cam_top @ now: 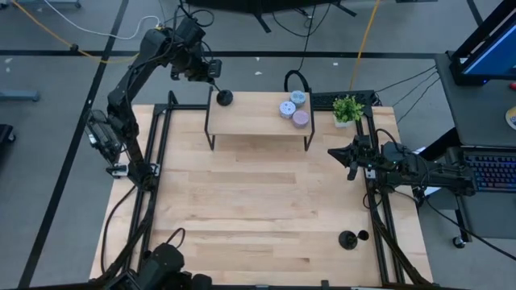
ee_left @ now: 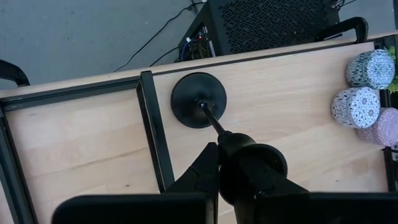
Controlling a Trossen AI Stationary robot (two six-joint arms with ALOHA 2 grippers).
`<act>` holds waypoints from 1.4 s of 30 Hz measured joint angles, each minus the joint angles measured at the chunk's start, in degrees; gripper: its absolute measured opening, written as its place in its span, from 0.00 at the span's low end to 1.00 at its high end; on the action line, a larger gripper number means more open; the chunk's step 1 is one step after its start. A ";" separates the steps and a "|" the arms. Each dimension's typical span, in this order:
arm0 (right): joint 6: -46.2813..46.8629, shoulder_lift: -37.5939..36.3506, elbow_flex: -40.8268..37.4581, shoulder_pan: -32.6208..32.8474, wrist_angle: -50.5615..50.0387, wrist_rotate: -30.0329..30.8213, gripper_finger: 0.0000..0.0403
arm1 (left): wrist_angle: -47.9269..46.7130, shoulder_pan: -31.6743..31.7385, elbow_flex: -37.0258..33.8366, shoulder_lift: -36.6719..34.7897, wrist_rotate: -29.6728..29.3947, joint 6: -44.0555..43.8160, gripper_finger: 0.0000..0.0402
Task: Pick & Place candle stick holders
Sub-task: Put the top black candle holder on the shelf, then put the left black candle holder on the shelf
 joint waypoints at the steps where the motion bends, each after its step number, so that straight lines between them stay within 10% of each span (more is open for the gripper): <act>1: 0.00 0.00 0.00 0.01 0.01 0.00 0.00 | 0.02 0.00 0.00 0.00 0.02 0.04 0.05; 13: 0.02 0.00 0.00 -0.01 0.02 0.00 0.00 | 2.78 0.00 0.00 0.00 0.57 0.30 0.20; 42: 1.09 0.00 0.00 -0.01 0.02 0.02 0.00 | 11.20 0.27 0.00 -7.89 7.10 0.36 0.20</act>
